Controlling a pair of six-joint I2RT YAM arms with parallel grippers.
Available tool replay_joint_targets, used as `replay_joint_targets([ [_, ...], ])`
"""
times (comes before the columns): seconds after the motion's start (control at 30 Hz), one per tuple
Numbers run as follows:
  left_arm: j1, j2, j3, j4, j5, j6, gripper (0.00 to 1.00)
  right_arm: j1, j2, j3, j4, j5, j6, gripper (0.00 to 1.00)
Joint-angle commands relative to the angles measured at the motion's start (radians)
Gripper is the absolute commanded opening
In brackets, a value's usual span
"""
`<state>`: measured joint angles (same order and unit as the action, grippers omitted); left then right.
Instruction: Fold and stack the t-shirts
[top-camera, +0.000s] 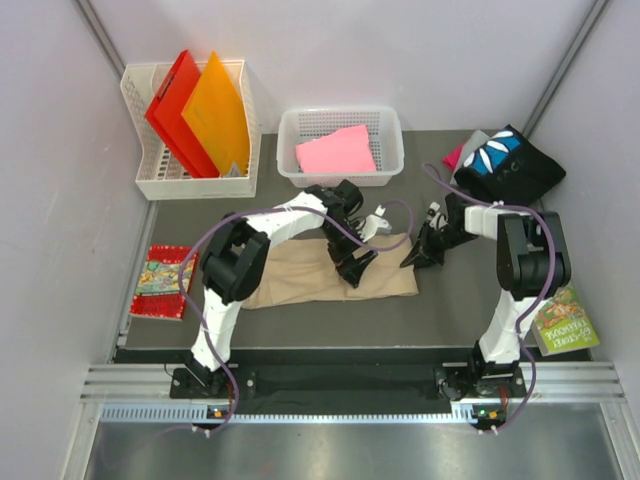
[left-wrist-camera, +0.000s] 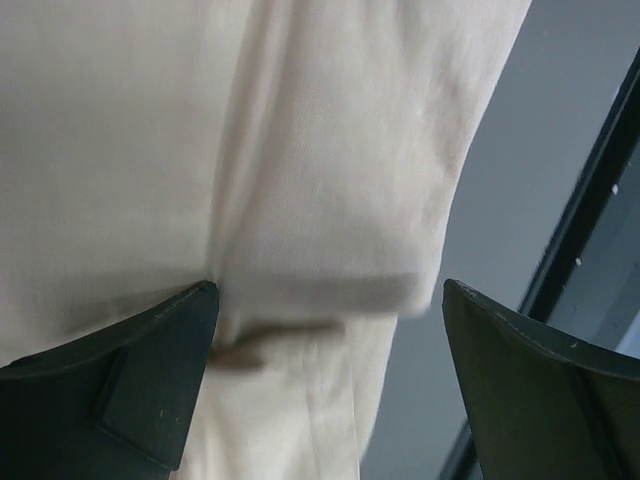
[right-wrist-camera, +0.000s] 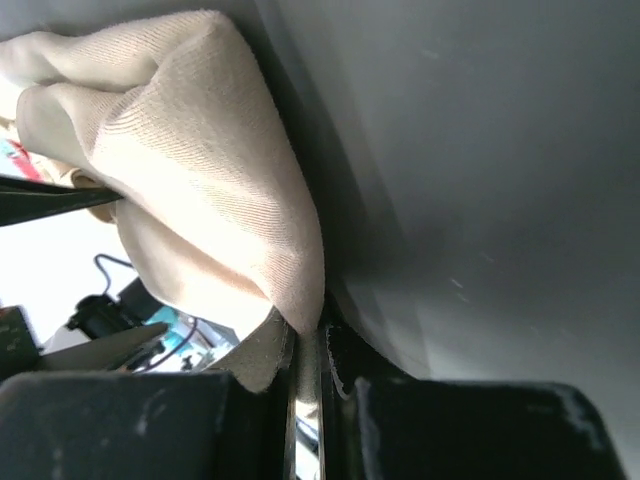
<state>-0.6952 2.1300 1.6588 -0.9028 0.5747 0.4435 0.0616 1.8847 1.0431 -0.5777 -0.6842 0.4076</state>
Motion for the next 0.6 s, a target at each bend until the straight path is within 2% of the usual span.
replay_joint_targets([
  [0.0,0.026,-0.010,0.102,-0.254,-0.023,-0.006,0.99,-0.052,-0.082,0.047,-0.053,0.140,-0.065,0.00],
  [0.07,0.033,-0.025,0.195,-0.327,0.025,-0.002,0.99,-0.039,-0.094,0.051,-0.066,0.126,-0.072,0.00],
  [0.17,0.039,-0.056,0.260,-0.347,0.044,-0.008,0.99,-0.005,-0.069,0.069,-0.103,0.110,-0.092,0.03],
  [0.27,0.045,-0.091,0.271,-0.354,0.030,-0.014,0.99,0.030,-0.079,0.067,-0.111,0.144,-0.084,0.00],
  [0.37,0.097,-0.137,0.269,-0.378,0.068,-0.023,0.99,0.023,-0.114,0.075,-0.143,0.222,-0.076,0.00],
  [0.47,0.190,-0.195,0.262,-0.416,0.102,0.007,0.99,-0.005,-0.134,0.123,-0.239,0.330,-0.099,0.00],
  [0.57,0.340,-0.248,0.240,-0.482,0.142,0.049,0.99,-0.014,-0.151,0.202,-0.347,0.471,-0.116,0.00],
])
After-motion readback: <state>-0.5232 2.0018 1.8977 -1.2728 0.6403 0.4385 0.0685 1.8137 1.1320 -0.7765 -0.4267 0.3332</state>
